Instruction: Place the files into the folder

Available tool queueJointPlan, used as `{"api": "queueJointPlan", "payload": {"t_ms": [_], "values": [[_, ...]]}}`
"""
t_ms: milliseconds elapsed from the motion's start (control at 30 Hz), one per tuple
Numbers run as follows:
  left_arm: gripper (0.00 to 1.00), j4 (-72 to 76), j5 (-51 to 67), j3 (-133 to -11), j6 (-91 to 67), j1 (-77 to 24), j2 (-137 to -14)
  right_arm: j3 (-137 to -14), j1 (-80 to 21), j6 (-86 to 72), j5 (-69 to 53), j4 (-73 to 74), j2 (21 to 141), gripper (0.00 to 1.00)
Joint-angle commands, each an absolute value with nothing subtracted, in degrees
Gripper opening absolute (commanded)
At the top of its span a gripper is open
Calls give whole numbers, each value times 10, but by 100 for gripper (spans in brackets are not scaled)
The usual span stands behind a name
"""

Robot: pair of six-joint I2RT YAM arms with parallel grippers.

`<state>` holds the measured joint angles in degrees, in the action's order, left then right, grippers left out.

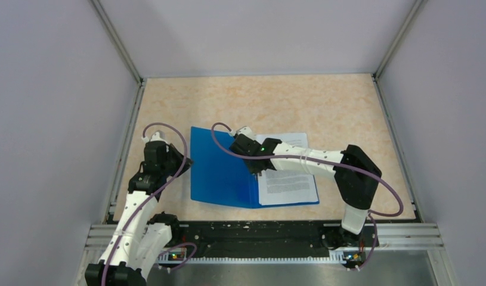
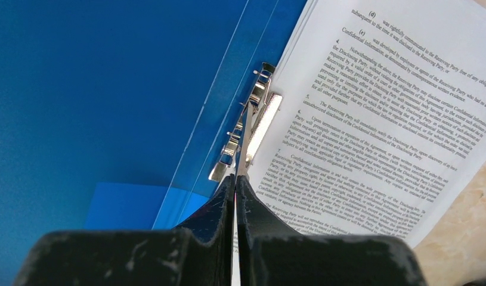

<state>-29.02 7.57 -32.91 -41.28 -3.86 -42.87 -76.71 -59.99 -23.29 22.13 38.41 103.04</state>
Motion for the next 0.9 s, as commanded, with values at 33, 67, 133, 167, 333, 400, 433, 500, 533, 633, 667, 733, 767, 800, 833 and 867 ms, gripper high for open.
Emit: {"api": "queueJointPlan", "payload": {"t_ms": [33,67,133,167,333,400,433,500,533,633,667,733,767,800,833,867], "values": [[0,-288,47,-342,-416,-39,-418,-728,-612,-252,201,386,994,0],[0,-289,46,-341,-416,-39,-418,-721,-612,-255,198,383,992,0],[0,-289,45,-339,-418,-39,-417,-708,-612,-259,191,376,989,0],[0,-289,45,-339,-418,-39,-417,-704,-612,-260,188,372,990,0],[0,-291,43,-340,-418,-39,-416,-678,-613,-268,177,359,993,0],[0,-291,42,-340,-418,-39,-416,-669,-612,-270,172,352,995,0],[0,-292,41,-340,-418,-39,-417,-665,-612,-272,169,349,996,0],[0,-292,41,-339,-418,-39,-416,-656,-612,-274,166,343,1001,0],[0,-292,41,-340,-417,-39,-416,-652,-612,-275,165,341,1002,0],[0,-292,42,-340,-418,-39,-416,-642,-612,-279,165,336,1008,0],[0,-292,43,-341,-418,-39,-416,-640,-612,-280,166,336,1010,0],[0,-293,42,-340,-417,-39,-415,-633,-612,-283,173,336,1014,0],[0,-294,42,-340,-417,-39,-415,-630,-612,-285,176,335,1016,0],[0,-295,41,-341,-417,-39,-413,-626,-612,-287,178,336,1019,0],[0,-296,42,-341,-417,-39,-412,-621,-612,-288,178,335,1021,0],[0,-297,41,-341,-417,-39,-411,-618,-612,-289,177,332,1022,0]]}}
